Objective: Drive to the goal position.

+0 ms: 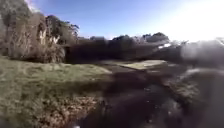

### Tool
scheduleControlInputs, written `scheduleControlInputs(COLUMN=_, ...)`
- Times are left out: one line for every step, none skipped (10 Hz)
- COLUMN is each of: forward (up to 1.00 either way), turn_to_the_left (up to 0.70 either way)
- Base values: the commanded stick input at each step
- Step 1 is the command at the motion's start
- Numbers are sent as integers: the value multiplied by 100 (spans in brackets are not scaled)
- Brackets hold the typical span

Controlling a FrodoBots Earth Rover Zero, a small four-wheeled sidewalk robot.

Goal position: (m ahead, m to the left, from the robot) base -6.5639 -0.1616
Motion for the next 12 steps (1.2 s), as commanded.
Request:
scheduleControlInputs(forward=70, turn_to_the_left=-35)
scheduleControlInputs(forward=70, turn_to_the_left=-35)
scheduleControlInputs(forward=70, turn_to_the_left=-35)
scheduleControlInputs(forward=70, turn_to_the_left=-35)
scheduleControlInputs(forward=67, turn_to_the_left=-21)
scheduleControlInputs(forward=35, turn_to_the_left=-11)
scheduleControlInputs(forward=4, turn_to_the_left=-1)
scheduleControlInputs(forward=0, turn_to_the_left=0)
scheduleControlInputs(forward=0, turn_to_the_left=0)
scheduleControlInputs(forward=0, turn_to_the_left=0)
scheduleControlInputs(forward=0, turn_to_the_left=0)
scheduleControlInputs(forward=0, turn_to_the_left=0)
